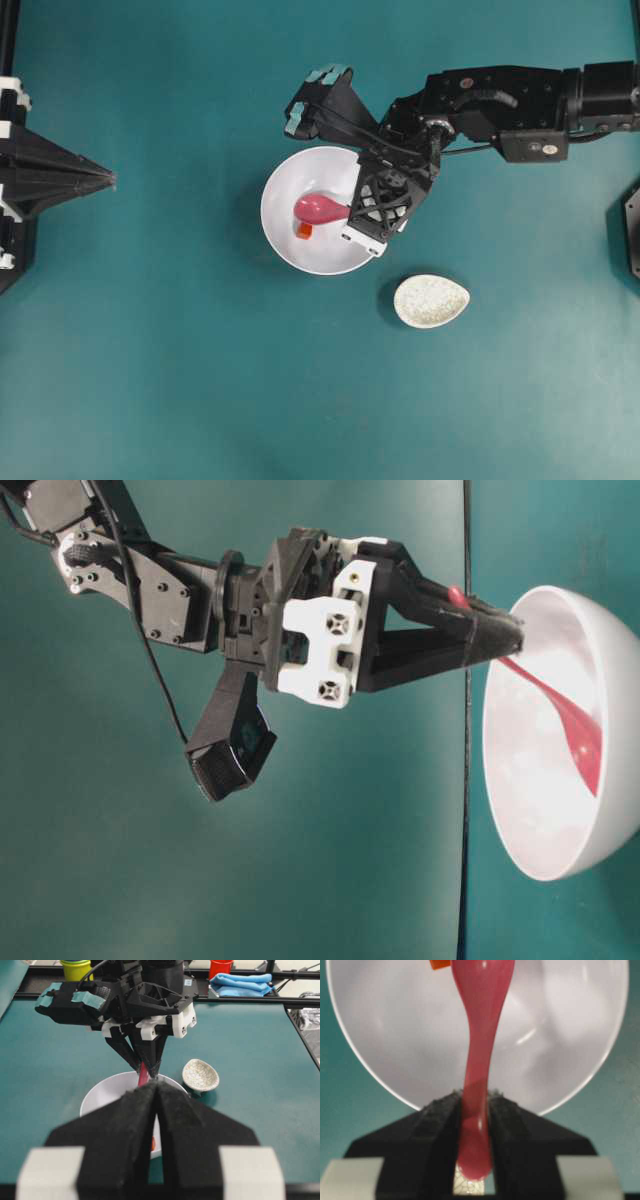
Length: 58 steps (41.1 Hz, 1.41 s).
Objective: Grip the spoon and scoop the red block from the bowl with right arm.
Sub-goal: 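Lower the spoon bowl into the white bowl beside the red cube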
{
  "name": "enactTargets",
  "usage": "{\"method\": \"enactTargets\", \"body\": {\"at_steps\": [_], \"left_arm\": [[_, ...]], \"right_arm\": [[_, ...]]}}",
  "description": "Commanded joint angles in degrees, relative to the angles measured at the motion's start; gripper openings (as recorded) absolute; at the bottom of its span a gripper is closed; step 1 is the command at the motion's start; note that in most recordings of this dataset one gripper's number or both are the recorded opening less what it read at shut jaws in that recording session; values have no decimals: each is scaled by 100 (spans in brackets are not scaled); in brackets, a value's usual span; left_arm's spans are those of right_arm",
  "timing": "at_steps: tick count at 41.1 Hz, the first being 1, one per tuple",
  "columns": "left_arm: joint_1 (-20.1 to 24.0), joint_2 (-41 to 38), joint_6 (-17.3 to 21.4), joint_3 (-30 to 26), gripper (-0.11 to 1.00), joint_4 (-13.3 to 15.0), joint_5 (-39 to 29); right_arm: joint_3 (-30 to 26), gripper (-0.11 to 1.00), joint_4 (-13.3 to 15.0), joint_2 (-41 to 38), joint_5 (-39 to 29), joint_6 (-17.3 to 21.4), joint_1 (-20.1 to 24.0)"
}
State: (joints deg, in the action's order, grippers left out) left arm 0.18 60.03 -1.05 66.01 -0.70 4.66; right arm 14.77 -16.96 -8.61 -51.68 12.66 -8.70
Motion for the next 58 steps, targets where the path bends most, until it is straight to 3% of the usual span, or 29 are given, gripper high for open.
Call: {"method": "enactTargets", "body": {"at_steps": [1, 11, 23, 58], "left_arm": [[-9, -18, 9, -176, 0, -9, 18], [-9, -18, 0, -176, 0, -9, 18], [-9, -18, 0, -176, 0, -9, 18], [0, -18, 9, -176, 0, -9, 18]], "right_arm": [[-132, 23, 9, 114, -97, -9, 18], [-202, 23, 220, 360, -483, -79, 0], [-229, 22, 229, 466, -1169, -114, 0], [-308, 22, 202, 334, -1169, -167, 114]]}}
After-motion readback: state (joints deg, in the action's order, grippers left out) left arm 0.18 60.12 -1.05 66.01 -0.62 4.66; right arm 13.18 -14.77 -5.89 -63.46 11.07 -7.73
